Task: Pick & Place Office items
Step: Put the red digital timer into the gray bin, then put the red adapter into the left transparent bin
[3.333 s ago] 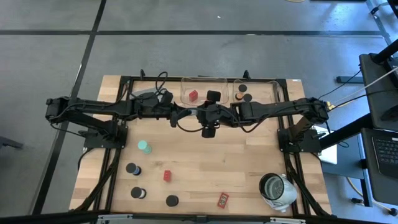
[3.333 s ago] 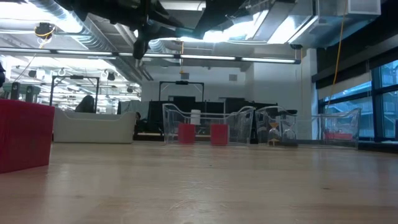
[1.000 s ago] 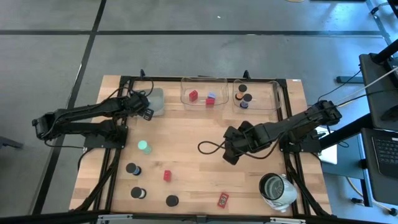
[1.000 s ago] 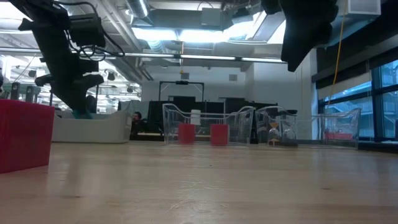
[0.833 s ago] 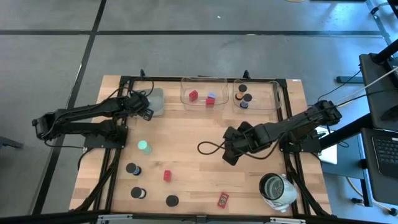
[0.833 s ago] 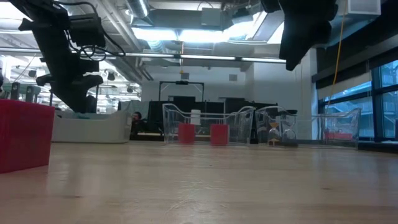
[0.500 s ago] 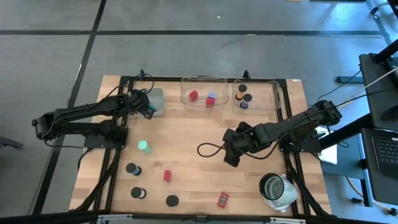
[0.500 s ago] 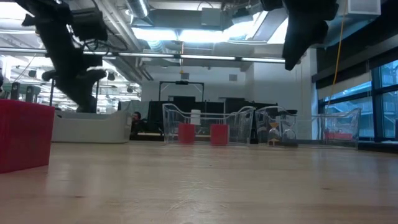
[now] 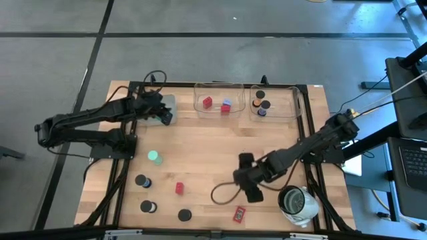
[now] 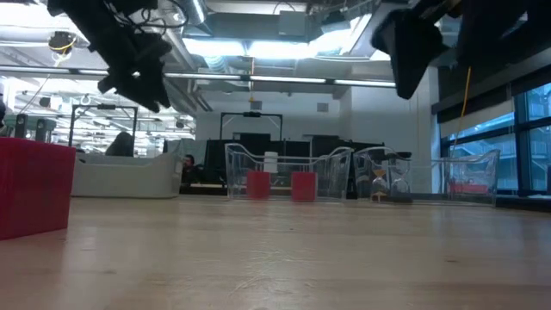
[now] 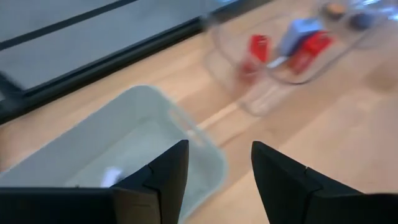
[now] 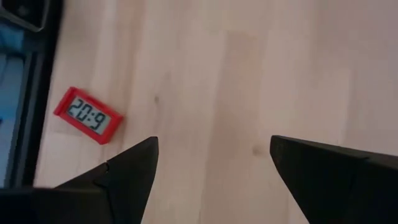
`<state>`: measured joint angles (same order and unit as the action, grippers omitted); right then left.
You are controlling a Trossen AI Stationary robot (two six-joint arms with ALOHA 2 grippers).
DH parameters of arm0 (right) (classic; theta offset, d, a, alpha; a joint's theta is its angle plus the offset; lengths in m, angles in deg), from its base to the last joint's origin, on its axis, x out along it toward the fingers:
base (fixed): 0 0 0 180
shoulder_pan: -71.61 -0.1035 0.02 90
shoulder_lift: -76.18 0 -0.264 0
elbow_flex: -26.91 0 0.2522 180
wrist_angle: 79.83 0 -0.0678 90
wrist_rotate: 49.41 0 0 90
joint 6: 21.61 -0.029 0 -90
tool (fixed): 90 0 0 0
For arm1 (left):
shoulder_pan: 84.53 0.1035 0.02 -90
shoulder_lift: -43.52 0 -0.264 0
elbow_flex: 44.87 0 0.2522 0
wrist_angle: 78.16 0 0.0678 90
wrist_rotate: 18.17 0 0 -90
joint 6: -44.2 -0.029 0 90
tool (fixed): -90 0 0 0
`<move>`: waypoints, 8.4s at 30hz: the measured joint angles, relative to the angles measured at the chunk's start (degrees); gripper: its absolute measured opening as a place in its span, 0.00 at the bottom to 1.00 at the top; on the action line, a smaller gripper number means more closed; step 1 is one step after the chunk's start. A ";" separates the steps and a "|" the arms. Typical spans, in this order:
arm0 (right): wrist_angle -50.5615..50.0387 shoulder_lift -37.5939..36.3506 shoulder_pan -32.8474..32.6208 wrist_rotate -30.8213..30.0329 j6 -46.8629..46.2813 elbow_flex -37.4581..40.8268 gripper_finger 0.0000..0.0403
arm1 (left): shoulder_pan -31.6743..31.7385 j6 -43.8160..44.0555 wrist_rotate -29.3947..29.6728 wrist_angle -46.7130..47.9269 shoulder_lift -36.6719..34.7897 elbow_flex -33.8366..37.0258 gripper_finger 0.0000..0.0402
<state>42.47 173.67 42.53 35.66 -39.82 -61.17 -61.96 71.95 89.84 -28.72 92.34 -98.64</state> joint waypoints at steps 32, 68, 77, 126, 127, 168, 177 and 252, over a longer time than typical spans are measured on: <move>20.93 18.59 -9.19 10.07 26.57 -0.03 0.77 | -2.98 3.17 0.34 -1.86 0.04 0.04 0.42; 12.11 2.31 3.93 -17.77 11.09 0.15 0.38 | -3.18 1.89 -17.60 -20.33 0.05 0.09 0.42; 19.29 -2.83 16.45 -27.24 19.02 0.02 0.34 | -7.12 11.25 -19.38 -24.81 0.66 0.09 0.43; 30.95 -2.10 24.48 -24.63 34.13 0.02 0.36 | -10.10 19.29 -26.69 -56.74 23.86 0.04 0.59; 30.95 -2.10 24.48 -24.63 34.13 0.02 0.36 | -10.10 19.52 -26.68 -56.74 23.86 0.04 0.59; 24.30 -3.44 24.57 -19.87 33.05 -0.09 0.64 | -7.93 19.85 -27.22 -55.79 23.82 0.09 0.19; 11.02 -10.94 24.48 -13.37 22.10 -0.05 0.79 | -2.29 17.19 -26.47 -54.76 23.77 0.07 0.18; -5.23 -16.04 24.48 -16.63 5.17 -0.03 0.65 | 16.38 -1.05 -14.42 2.52 1.56 -0.83 0.42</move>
<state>37.24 157.62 67.01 19.02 -34.65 -61.20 -45.58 70.90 75.41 -26.20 93.90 -99.47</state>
